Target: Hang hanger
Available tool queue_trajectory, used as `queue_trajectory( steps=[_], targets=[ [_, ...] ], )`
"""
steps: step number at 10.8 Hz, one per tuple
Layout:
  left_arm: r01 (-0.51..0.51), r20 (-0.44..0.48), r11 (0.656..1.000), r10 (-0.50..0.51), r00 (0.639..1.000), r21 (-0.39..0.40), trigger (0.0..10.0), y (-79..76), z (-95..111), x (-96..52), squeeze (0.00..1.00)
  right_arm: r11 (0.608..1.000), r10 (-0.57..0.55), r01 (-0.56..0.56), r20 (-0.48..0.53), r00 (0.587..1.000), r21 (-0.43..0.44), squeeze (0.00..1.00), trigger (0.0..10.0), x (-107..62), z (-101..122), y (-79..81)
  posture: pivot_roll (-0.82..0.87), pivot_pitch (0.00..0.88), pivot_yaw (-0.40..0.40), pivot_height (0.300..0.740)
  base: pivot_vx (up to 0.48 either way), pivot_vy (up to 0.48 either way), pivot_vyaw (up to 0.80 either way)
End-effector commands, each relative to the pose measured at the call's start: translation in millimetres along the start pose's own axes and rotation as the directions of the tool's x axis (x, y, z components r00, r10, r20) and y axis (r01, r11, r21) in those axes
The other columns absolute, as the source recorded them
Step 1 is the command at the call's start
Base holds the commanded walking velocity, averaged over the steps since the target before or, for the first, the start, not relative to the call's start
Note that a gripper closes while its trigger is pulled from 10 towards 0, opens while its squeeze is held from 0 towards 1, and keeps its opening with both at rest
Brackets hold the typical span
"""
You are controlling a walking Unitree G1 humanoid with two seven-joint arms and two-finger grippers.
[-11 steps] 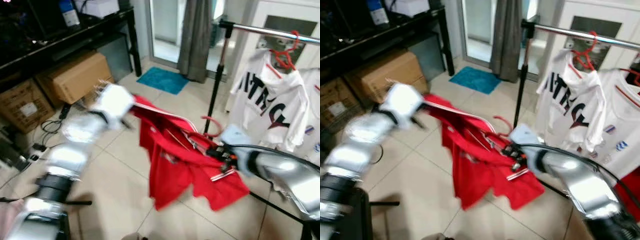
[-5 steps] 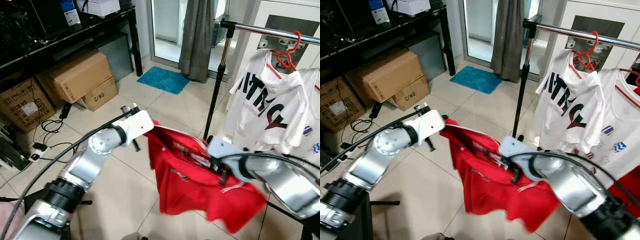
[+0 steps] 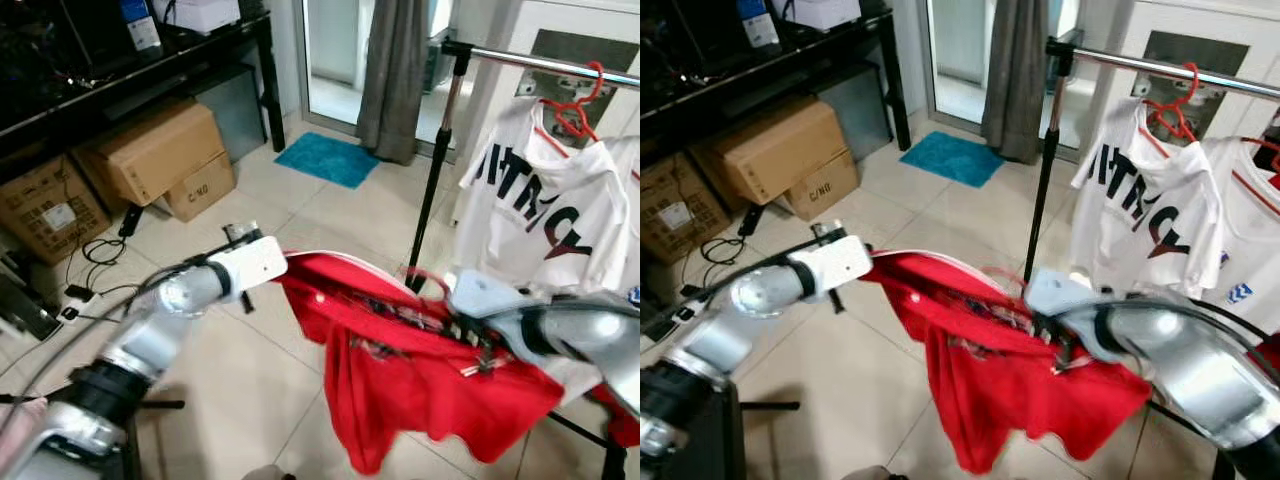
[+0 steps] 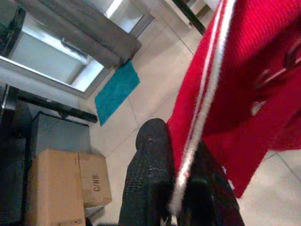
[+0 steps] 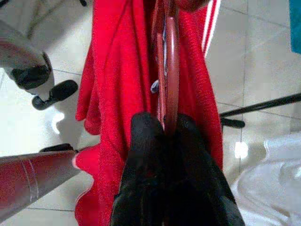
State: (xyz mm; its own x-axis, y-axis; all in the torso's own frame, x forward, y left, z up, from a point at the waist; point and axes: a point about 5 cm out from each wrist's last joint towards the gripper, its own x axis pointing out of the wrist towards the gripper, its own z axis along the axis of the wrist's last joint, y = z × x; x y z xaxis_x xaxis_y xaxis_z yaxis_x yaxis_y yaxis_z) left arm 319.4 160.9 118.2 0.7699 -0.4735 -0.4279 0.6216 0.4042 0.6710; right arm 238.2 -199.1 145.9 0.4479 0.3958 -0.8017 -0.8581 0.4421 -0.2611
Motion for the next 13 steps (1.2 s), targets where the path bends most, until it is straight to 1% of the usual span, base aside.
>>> queue_trajectory(
  steps=[1, 2, 3, 4, 5, 6, 7, 8, 9, 10, 11, 12, 13],
  targets=[
    [-0.172, -0.169, 0.985, 0.172, 0.97, 0.018, 0.0, 46.1, -40, -30.1, 0.0, 0.996, -0.037, 0.042, -0.071, 0.997, 0.073, 0.0, 0.0, -14.1, -25, -9.3, -0.1, 0.023, 0.088, 0.74, 0.0, 0.0, 0.0],
    [-0.277, -0.208, 0.961, 0.267, 0.941, -0.023, 0.0, 72.2, -54, -47.7, 0.0, 0.991, -0.019, 0.026, -0.054, 0.998, 0.129, 0.0, 0.0, -19.1, -35, -7.6, -0.1, 0.024, 0.091, 0.74, 0.0, 0.0, 0.0],
    [-0.323, -0.218, 0.946, 0.307, 0.926, -0.041, 0.0, 83.8, -59, -55.7, 0.0, 0.99, -0.006, 0.011, -0.036, 0.999, 0.138, 0.0, 0.0, -20.0, -39, -5.9, -0.1, 0.023, 0.094, 0.74, 0.0, 0.0, 0.0],
    [-0.381, -0.225, 0.921, 0.354, 0.908, -0.085, 0.0, 95.9, -65, -64.2, 0.0, 0.988, 0.012, -0.021, 0.059, 0.998, 0.153, 0.0, 0.0, -19.6, -35, -3.6, -0.1, 0.019, 0.097, 0.74, 0.0, 0.0, 0.0],
    [-0.411, -0.227, 0.903, 0.378, 0.897, -0.12, 0.0, 101.1, -68, -68.4, 0.0, 0.983, 0.022, -0.045, 0.134, 0.991, 0.177, 0.0, 0.0, -19.7, -31, -1.8, -0.1, 0.017, 0.099, 0.74, 0.0, 0.0, 0.0],
    [-0.428, -0.232, 0.892, 0.389, 0.891, -0.145, 0.0, 103.6, -71, -71.1, 0.0, 0.983, 0.054, -0.087, 0.204, 0.977, 0.16, 0.0, 0.0, -21.0, -26, 2.2, -0.1, 0.015, 0.099, 0.74, 0.0, 0.0, 0.0],
    [-0.434, -0.239, 0.886, 0.391, 0.889, -0.164, 0.0, 104.7, -75, -73.6, 0.0, 0.978, 0.081, -0.133, 0.294, 0.952, 0.162, 0.0, 0.0, -23.8, -20, 6.1, -0.09, 0.014, 0.1, 0.74, 0.0, 0.0, 0.0],
    [-0.443, -0.238, 0.873, 0.395, 0.887, -0.201, 0.0, 105.5, -78, -75.6, 0.0, 0.976, 0.091, -0.152, 0.338, 0.937, 0.158, 0.0, 0.0, -26.3, -16, 7.4, -0.09, 0.015, 0.102, 0.74, 0.0, 0.0, 0.0],
    [-0.442, -0.207, 0.831, 0.392, 0.896, -0.339, 0.0, 102.8, -79, -73.8, 0.0, 0.968, 0.096, -0.178, 0.393, 0.914, 0.178, 0.0, 0.0, -26.1, -13, 9.9, -0.09, 0.015, 0.102, 0.74, 0.0, 0.0, 0.0],
    [-0.436, -0.193, 0.803, 0.391, 0.9, -0.406, 0.0, 101.3, -80, -72.0, 0.0, 0.967, 0.099, -0.184, 0.402, 0.91, 0.178, 0.0, 0.0, -25.8, -14, 10.8, -0.09, 0.013, 0.1, 0.74, 0.0, 0.0, 0.0],
    [-0.432, -0.185, 0.76, 0.393, 0.901, -0.485, 0.0, 99.3, -81, -69.9, 0.0, 0.962, 0.095, -0.195, 0.435, 0.896, 0.192, 0.0, 0.0, -26.1, -14, 10.9, -0.1, 0.014, 0.101, 0.74, 0.0, 0.0, 0.0],
    [-0.426, -0.182, 0.717, 0.395, 0.9, -0.552, 0.0, 95.7, -83, -67.5, 0.0, 0.957, 0.064, -0.193, 0.486, 0.872, 0.219, 0.0, 0.0, -26.7, -11, 8.9, -0.1, 0.014, 0.101, 0.74, 0.0, 0.0, 0.0],
    [-0.384, -0.159, 0.666, 0.374, 0.914, -0.64, 0.0, 85.4, -81, -58.5, 0.0, 0.935, -0.046, -0.178, 0.601, 0.798, 0.307, 0.0, 0.0, -27.6, 1, -0.2, -0.1, 0.014, 0.104, 0.74, 0.0, 0.0, 0.0]
  ],
)
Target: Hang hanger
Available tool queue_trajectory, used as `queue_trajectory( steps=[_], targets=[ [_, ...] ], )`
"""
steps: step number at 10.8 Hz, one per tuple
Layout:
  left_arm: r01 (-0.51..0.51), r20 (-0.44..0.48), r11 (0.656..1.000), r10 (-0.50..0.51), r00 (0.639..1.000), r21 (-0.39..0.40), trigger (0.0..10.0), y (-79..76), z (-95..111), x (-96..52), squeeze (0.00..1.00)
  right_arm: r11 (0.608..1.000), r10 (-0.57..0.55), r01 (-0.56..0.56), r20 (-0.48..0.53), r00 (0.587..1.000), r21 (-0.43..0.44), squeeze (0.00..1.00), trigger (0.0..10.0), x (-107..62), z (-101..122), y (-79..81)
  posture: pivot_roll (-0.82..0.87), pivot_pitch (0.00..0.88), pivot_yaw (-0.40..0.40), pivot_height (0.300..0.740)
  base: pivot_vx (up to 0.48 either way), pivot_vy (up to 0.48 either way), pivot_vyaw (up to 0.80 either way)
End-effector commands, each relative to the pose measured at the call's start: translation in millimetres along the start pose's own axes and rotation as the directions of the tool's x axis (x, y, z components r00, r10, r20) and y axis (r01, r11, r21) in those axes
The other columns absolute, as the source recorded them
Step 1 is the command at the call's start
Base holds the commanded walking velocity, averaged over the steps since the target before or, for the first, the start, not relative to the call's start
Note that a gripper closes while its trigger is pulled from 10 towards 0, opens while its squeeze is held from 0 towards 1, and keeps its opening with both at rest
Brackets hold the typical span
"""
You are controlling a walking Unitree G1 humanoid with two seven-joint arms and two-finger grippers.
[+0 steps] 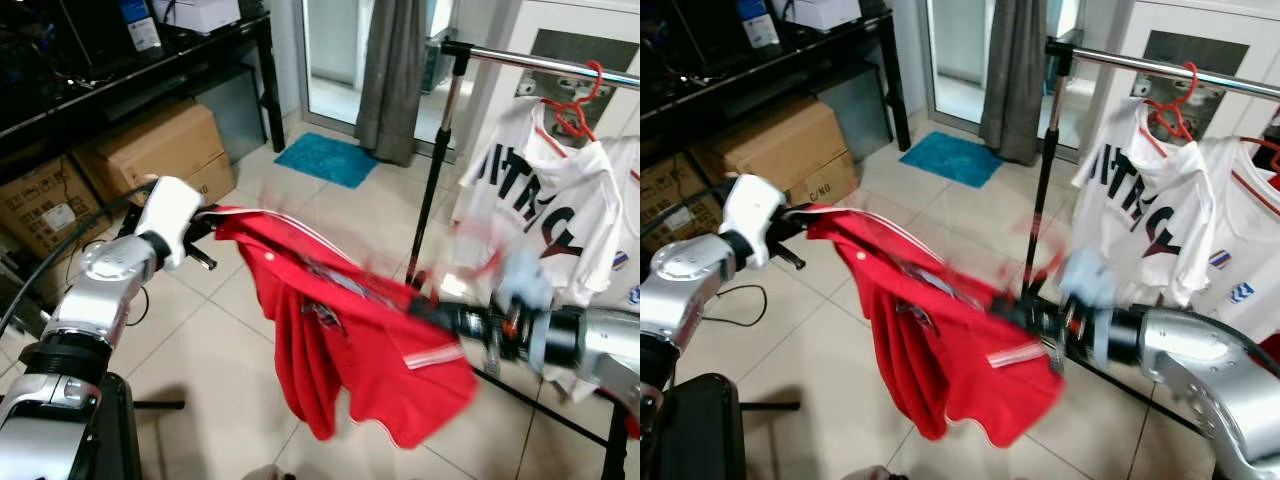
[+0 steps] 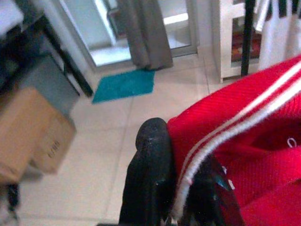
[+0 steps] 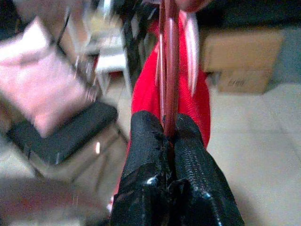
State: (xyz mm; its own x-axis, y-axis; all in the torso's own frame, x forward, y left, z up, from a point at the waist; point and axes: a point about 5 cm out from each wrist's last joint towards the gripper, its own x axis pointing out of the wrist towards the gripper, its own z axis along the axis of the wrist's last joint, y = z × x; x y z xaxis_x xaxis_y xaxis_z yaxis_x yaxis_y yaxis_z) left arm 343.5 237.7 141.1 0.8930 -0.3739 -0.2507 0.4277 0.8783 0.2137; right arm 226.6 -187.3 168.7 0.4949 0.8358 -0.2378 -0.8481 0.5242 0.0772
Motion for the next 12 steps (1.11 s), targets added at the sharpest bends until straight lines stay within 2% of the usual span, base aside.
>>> queue_trajectory(
  steps=[1, 2, 3, 4, 5, 6, 7, 8, 9, 10, 11, 12],
  targets=[
    [-0.193, -0.041, 0.975, 0.19, 0.981, -0.112, 0.0, 31.8, -8, -19.1, 0.0, 0.99, -0.134, 0.133, 0.02, 0.991, 0.045, 0.0, 0.0, -14.3, 1, -15.9, -0.1, 0.013, 0.105, 0.74, 0.0, 0.0, 0.0],
    [-0.114, -0.049, 0.98, 0.107, 0.993, -0.166, 0.0, 11.5, -11, -11.1, 0.0, 0.973, -0.216, 0.206, 0.101, 0.971, 0.102, 0.0, 0.0, -7.7, 4, -22.0, -0.1, 0.013, 0.106, 0.74, 0.0, 0.0, 0.0],
    [0.01, -0.051, 0.985, -0.019, 0.999, -0.172, 0.0, -18.7, -12, -2.4, 0.0, 0.936, -0.338, 0.316, 0.145, 0.93, 0.156, 0.0, 0.0, 1.4, 4, -29.9, -0.1, 0.012, 0.107, 0.74, 0.0, 0.0, 0.0],
    [0.134, -0.045, 0.98, -0.142, 0.989, -0.15, 0.0, -46.7, -12, 2.4, 0.0, 0.885, -0.459, 0.438, 0.14, 0.877, 0.158, 0.0, 0.0, 8.9, 2, -37.7, -0.09, 0.013, 0.111, 0.74, 0.0, 0.0, 0.0],
    [0.254, -0.009, 0.96, -0.257, 0.966, -0.117, 0.0, -86.2, -7, 8.6, 0.0, 0.776, -0.624, 0.563, 0.225, 0.748, 0.284, 0.0, 0.0, 20.8, 9, -46.6, -0.09, 0.014, 0.114, 0.74, 0.0, 0.0, 0.0],
    [0.283, 0.012, 0.953, -0.284, 0.959, -0.108, 0.0, -101.9, -5, 12.0, 0.0, 0.714, -0.695, 0.603, 0.253, 0.673, 0.357, 0.0, 0.0, 24.5, 11, -50.7, -0.1, 0.018, 0.121, 0.74, 0.0, 0.0, 0.0],
    [0.266, 0.043, 0.956, -0.262, 0.964, -0.124, 0.0, -116.5, 0, 16.2, 0.0, 0.57, -0.818, 0.639, 0.283, 0.501, 0.517, 0.0, 0.0, 20.3, 9, -58.7, -0.1, 0.021, 0.125, 0.74, 0.0, 0.0, 0.0],
    [0.25, 0.06, 0.959, -0.244, 0.968, -0.133, 0.0, -117.6, 4, 16.1, 0.0, 0.517, -0.853, 0.635, 0.28, 0.441, 0.574, 0.0, 0.0, 15.6, 7, -60.8, -0.1, 0.022, 0.125, 0.74, 0.0, 0.0, 0.0],
    [0.209, 0.086, 0.963, -0.197, 0.977, -0.172, 0.0, -113.5, 7, 10.9, 0.0, 0.487, -0.872, 0.693, 0.253, 0.418, 0.531, 0.0, 0.0, 12.1, 2, -59.4, -0.1, 0.025, 0.126, 0.74, 0.0, 0.0, 0.0],
    [0.19, 0.083, 0.965, -0.177, 0.981, -0.182, 0.0, -111.2, 6, 8.4, 0.0, 0.496, -0.868, 0.725, 0.236, 0.438, 0.478, 0.0, 0.0, 13.3, -2, -57.1, -0.09, 0.029, 0.127, 0.74, 0.0, 0.0, 0.0],
    [0.133, 0.074, 0.971, -0.121, 0.99, -0.198, 0.7, -107.2, 0, 2.2, 0.0, 0.555, -0.823, 0.752, 0.101, 0.559, 0.356, 0.0, 10.0, 24.0, -19, -46.4, -0.09, 0.029, 0.127, 0.74, 0.0, 0.0, 0.0],
    [0.049, 0.062, 0.975, -0.037, 0.997, -0.218, 10.0, -108.6, -8, -6.6, 0.0, 0.609, -0.772, 0.728, 0.028, 0.634, 0.316, 0.0, 10.0, 33.9, -35, -22.7, -0.09, 0.051, 0.118, 0.74, 0.0, 0.0, 0.0]
  ],
)
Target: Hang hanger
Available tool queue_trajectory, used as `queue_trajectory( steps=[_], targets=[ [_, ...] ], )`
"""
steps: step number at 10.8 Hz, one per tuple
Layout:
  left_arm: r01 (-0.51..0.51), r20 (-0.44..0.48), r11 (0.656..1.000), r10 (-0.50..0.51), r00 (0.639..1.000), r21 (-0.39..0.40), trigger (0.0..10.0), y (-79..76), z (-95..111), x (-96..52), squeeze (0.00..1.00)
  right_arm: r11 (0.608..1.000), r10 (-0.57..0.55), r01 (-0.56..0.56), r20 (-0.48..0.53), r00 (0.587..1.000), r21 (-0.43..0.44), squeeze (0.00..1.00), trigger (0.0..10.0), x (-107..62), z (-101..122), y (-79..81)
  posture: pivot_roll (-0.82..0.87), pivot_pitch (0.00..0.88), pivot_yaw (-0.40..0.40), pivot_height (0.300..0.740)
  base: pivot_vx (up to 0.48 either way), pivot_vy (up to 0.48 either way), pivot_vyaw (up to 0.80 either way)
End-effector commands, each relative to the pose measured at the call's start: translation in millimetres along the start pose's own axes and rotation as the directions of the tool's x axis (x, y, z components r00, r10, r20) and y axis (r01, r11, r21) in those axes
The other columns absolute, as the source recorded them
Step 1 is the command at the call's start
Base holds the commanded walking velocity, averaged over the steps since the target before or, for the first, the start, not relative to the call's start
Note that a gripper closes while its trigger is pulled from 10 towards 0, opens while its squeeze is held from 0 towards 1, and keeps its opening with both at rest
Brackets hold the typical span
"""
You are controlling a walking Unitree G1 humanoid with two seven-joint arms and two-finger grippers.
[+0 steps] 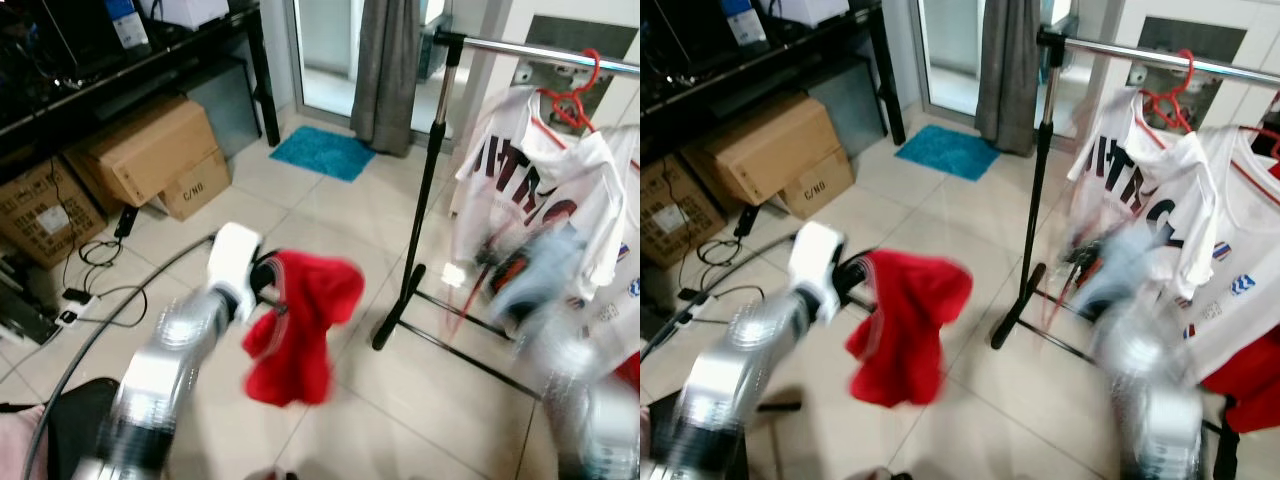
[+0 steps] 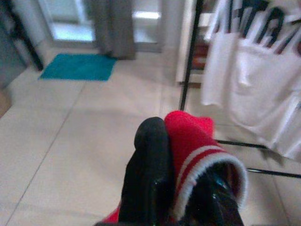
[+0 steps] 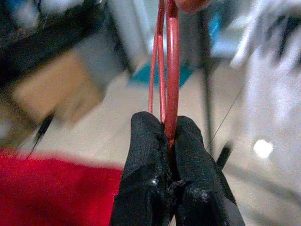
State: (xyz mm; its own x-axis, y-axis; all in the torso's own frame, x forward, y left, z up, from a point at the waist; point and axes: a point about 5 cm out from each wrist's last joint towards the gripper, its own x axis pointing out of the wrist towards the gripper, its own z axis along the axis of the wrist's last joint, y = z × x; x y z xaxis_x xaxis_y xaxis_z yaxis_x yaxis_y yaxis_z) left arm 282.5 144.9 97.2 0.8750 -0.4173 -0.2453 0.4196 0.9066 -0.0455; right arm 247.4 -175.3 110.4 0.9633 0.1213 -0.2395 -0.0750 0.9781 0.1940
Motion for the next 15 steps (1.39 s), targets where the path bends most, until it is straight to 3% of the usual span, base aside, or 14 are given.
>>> queue_trajectory(
  steps=[1, 2, 3, 5, 6, 7, 8, 12, 13, 15],
  targets=[
    [-0.062, 0.067, 0.998, 0.061, 0.996, 0.009, 10.0, 1.9, 11, -3.8, 0.0, 1.0, -0.001, 0.001, 0.027, 1.0, -0.011, 0.0, 10.0, -2.8, 5, 7.7, -0.09, 0.056, 0.115, 0.74, 0.0, 0.0, -0.8],
    [-0.138, 0.107, 0.99, 0.138, 0.985, -0.008, 10.0, 1.1, 7, -8.7, 0.0, 0.991, -0.128, 0.131, 0.072, 0.989, -0.032, 0.0, 10.0, -5.1, 4, 2.8, -0.09, 0.061, 0.113, 0.74, 0.0, 0.0, -0.8],
    [-0.204, 0.121, 0.978, 0.207, 0.971, -0.036, 10.0, -1.4, -1, -14.0, 0.0, 0.971, -0.237, 0.232, 0.143, 0.961, 0.047, 0.0, 10.0, -5.6, 13, -2.5, -0.09, 0.066, 0.109, 0.74, 0.0, 0.0, -0.78],
    [-0.22, 0.151, 0.975, 0.224, 0.963, -0.038, 10.0, -1.2, 3, -14.1, 0.0, 0.977, -0.206, 0.199, 0.091, 0.974, 0.076, 0.0, 10.0, -8.2, 12, -3.8, -0.1, 0.062, 0.107, 0.74, 0.0, 0.0, -0.76],
    [-0.26, 0.107, 0.965, 0.262, 0.959, -0.033, 10.0, 2.6, 2, -13.3, 0.0, 0.969, -0.236, 0.224, 0.129, 0.963, 0.102, 0.0, 10.0, -8.5, 17, -5.7, -0.1, 0.058, 0.108, 0.74, 0.0, 0.0, -0.74],
    [-0.215, 0.104, 0.976, 0.217, 0.971, -0.03, 10.0, 0.4, 6, -12.4, 0.0, 0.952, -0.306, 0.301, 0.186, 0.934, 0.053, 0.0, 10.0, -7.5, 21, -9.4, -0.1, 0.037, 0.098, 0.74, 0.0, 0.0, -0.73],
    [-0.143, 0.132, 0.99, 0.141, 0.981, 0.001, 10.0, -2.7, 9, -14.4, 0.0, 0.981, -0.191, 0.185, 0.138, 0.972, 0.053, 0.0, 10.0, -4.7, 16, 0.6, -0.11, 0.029, 0.099, 0.74, 0.0, 0.0, -0.76],
    [-0.185, 0.034, 0.983, 0.186, 0.982, -0.015, 10.0, -9.3, -6, -13.1, 0.0, 0.968, -0.243, 0.248, 0.107, 0.964, -0.035, 0.0, 10.0, -17.8, 10, -11.5, -0.14, 0.049, 0.097, 0.74, 0.0, 0.0, -0.78],
    [-0.111, 0.047, 0.994, 0.11, 0.993, 0.012, 10.0, -18.6, -4, -11.4, 0.0, 0.967, -0.248, 0.253, 0.104, 0.963, -0.038, 0.0, 10.0, -20.8, 10, -13.6, -0.14, 0.055, 0.095, 0.74, 0.0, 0.0, -0.78],
    [-0.099, 0.062, 0.995, 0.098, 0.993, 0.013, 10.0, -23.0, -2, -13.3, 0.0, 0.96, -0.271, 0.276, 0.092, 0.958, -0.044, 0.0, 10.0, -25.8, 9, -18.6, -0.15, 0.06, 0.094, 0.74, 0.0, 0.0, -0.78]
  ],
)
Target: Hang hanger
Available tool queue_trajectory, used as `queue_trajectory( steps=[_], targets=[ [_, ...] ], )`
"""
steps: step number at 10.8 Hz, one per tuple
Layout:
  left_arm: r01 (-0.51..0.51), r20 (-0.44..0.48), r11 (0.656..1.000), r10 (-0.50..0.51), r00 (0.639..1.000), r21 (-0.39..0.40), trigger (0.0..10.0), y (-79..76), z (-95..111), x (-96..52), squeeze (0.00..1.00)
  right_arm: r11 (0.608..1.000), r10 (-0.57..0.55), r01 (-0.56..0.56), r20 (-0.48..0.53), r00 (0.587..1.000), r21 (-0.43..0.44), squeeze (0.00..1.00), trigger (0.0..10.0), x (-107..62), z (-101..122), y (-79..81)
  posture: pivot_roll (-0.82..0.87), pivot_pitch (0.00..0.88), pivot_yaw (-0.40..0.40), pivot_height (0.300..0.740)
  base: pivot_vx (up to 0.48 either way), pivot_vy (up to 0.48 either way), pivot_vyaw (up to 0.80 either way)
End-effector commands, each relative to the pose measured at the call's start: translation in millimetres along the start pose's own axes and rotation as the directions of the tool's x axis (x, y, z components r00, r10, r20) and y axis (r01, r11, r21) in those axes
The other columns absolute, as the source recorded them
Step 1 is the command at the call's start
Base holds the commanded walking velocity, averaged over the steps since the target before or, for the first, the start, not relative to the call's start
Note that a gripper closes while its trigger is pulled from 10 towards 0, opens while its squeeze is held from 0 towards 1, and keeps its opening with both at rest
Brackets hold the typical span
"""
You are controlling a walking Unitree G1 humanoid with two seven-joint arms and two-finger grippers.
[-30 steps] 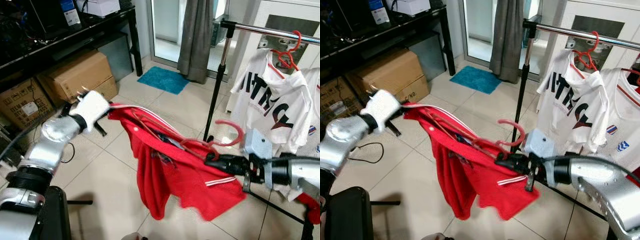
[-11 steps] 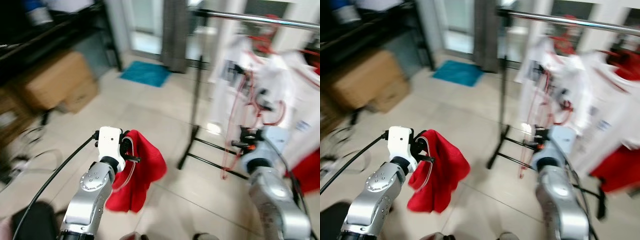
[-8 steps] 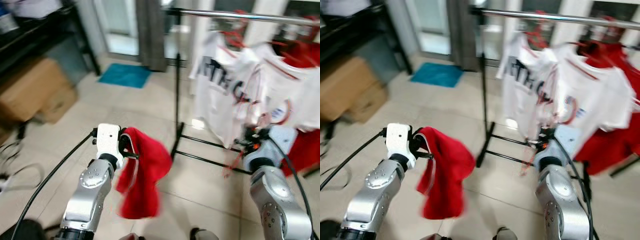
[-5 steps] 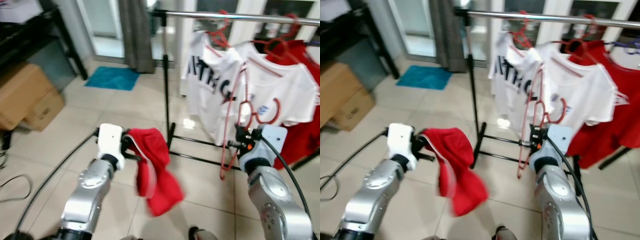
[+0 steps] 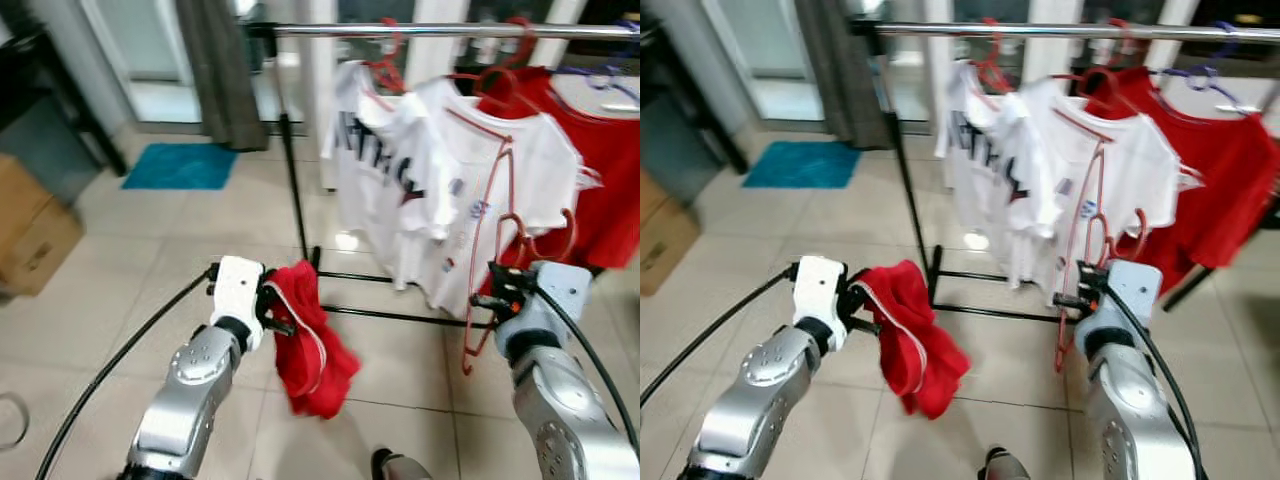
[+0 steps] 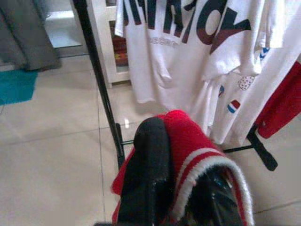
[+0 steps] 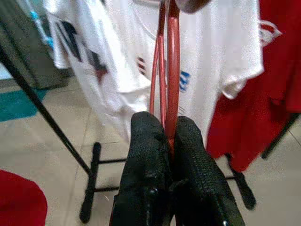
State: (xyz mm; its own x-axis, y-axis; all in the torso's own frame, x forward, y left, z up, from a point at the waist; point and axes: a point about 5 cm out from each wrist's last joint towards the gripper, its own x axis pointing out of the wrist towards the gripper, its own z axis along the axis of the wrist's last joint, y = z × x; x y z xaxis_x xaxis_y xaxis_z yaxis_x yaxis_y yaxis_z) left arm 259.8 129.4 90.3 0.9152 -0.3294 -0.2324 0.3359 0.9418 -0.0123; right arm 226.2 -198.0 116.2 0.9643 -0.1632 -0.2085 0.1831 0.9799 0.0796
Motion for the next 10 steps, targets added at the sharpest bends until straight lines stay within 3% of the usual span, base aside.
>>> queue_trajectory(
  steps=[1, 5, 8, 10],
  targets=[
    [0.005, 0.034, 0.999, -0.007, 0.999, 0.043, 10.0, 1.0, 8, -1.8, 0.0, 1.0, -0.006, 0.006, 0.007, 1.0, -0.008, 0.0, 10.0, -2.2, 2, -1.0, -0.15, 0.064, 0.099, 0.74, 0.0, 0.0, -0.79],
    [-0.02, 0.033, 0.999, 0.019, 0.999, 0.027, 10.0, 12.5, 8, -7.3, 0.0, 0.998, 0.042, -0.043, -0.025, 0.999, -0.045, 0.0, 10.0, -6.4, -6, 6.8, -0.14, 0.06, 0.116, 0.74, 0.0, 0.0, -0.79],
    [-0.09, 0.074, 0.996, 0.088, 0.993, 0.018, 10.0, 20.9, 26, -21.9, 0.0, 0.988, 0.129, -0.13, -0.019, 0.991, -0.084, 0.0, 10.0, -15.0, 10, 4.8, -0.15, 0.057, 0.122, 0.74, 0.0, 0.0, -0.79],
    [-0.106, 0.071, 0.994, 0.104, 0.992, 0.024, 10.0, 23.1, 30, -30.4, 0.0, 0.993, 0.112, -0.112, 0.002, 0.994, -0.043, 0.0, 10.0, -23.1, 12, 2.9, -0.14, 0.067, 0.135, 0.74, 0.0, 0.0, -0.79]
  ],
)
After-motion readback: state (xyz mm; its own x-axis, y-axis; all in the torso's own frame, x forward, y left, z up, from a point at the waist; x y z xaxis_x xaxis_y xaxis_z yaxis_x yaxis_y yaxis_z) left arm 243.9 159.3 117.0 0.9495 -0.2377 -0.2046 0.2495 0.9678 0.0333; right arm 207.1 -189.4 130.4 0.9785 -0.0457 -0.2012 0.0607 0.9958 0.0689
